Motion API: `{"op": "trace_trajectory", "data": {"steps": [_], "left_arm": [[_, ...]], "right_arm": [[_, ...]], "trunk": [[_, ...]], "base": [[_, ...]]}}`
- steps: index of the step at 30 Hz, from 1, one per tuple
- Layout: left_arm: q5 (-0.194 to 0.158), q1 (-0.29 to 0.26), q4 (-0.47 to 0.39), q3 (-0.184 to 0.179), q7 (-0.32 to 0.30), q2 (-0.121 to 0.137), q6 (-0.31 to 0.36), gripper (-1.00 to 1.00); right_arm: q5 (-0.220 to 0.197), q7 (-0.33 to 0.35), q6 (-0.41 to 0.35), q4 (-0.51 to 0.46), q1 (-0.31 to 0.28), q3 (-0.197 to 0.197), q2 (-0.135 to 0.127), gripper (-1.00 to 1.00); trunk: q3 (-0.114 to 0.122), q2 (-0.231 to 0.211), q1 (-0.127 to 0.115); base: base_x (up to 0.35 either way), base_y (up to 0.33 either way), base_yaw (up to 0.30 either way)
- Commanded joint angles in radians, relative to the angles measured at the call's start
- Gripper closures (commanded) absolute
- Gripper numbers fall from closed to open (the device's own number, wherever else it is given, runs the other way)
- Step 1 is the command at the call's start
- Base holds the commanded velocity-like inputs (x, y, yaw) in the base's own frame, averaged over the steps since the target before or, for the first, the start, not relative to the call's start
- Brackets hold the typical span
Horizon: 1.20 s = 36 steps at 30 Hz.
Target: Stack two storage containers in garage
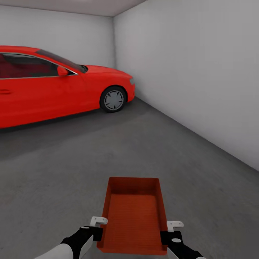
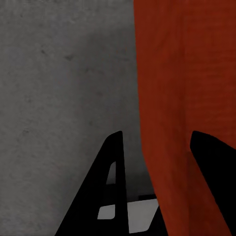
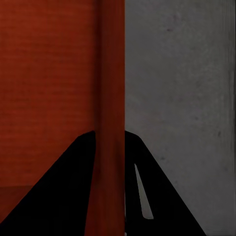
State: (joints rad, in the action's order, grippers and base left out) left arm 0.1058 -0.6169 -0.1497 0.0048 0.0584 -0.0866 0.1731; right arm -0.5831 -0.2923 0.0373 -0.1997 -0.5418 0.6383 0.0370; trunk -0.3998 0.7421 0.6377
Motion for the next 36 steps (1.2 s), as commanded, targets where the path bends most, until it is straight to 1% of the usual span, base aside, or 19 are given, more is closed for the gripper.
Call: {"op": "trace_trajectory", "data": {"steps": [1, 36], "left_arm": [[0.018, 0.0, -0.003, 0.0, 0.004, 0.0, 0.006, 1.0], [0.02, 0.0, -0.002, 0.0, 0.004, 0.0, 0.006, 1.0]], "right_arm": [[-0.006, -0.004, 0.004, 0.0, -0.001, 0.0, 0.0, 1.0], [-0.006, -0.004, 0.006, 0.0, -0.001, 0.0, -0.002, 1.0]], "trunk": [[-0.001, 0.001, 0.0], [-0.001, 0.001, 0.0]], "base": [[0.0, 0.0, -0.285], [0.0, 0.0, -0.285]]}}
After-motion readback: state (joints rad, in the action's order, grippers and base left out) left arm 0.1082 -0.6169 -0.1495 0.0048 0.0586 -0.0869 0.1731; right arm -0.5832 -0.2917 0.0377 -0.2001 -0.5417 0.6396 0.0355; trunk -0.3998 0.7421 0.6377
